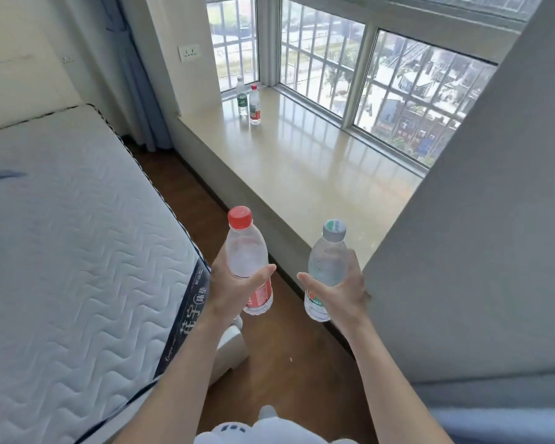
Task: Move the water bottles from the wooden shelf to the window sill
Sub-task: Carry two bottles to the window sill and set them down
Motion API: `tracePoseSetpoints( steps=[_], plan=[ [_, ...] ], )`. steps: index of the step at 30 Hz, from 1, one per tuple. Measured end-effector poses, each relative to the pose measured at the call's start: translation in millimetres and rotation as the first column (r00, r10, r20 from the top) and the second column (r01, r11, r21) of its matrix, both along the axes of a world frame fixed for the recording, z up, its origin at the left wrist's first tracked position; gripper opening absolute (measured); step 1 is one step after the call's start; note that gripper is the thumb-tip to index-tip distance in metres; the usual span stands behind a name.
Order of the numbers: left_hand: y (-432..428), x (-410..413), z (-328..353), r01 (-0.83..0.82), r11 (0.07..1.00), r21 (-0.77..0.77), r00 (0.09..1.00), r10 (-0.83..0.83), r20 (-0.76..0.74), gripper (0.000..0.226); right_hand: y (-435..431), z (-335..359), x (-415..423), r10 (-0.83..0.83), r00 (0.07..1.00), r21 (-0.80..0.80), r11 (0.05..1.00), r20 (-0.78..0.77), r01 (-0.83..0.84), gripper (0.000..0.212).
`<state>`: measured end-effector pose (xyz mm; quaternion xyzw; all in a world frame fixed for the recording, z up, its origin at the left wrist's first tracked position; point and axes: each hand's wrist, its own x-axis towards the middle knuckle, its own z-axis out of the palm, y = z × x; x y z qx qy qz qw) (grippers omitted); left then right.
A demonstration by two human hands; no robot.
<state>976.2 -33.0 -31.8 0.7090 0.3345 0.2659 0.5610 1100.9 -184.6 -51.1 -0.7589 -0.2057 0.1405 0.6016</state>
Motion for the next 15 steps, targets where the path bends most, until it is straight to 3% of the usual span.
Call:
tracePoseSetpoints(
  steps=[6, 15],
  plan=[
    [56.4, 31.1, -8.0, -0.088, 0.996, -0.022, 0.996, 0.088, -0.015, 0.077, 54.7, -8.3, 41.2, 0.031, 0.999, -0.043, 0.999, -0.037, -0.032, 0.070],
    [149.8, 91.0, -19.2, -0.219, 0.976, 0.001, 0.974, 0.218, -0.068, 0.079, 166.0, -25.1, 124.2, 0.156, 0.988, -0.071, 0.985, 0.000, -0.155, 0.074]
  ],
)
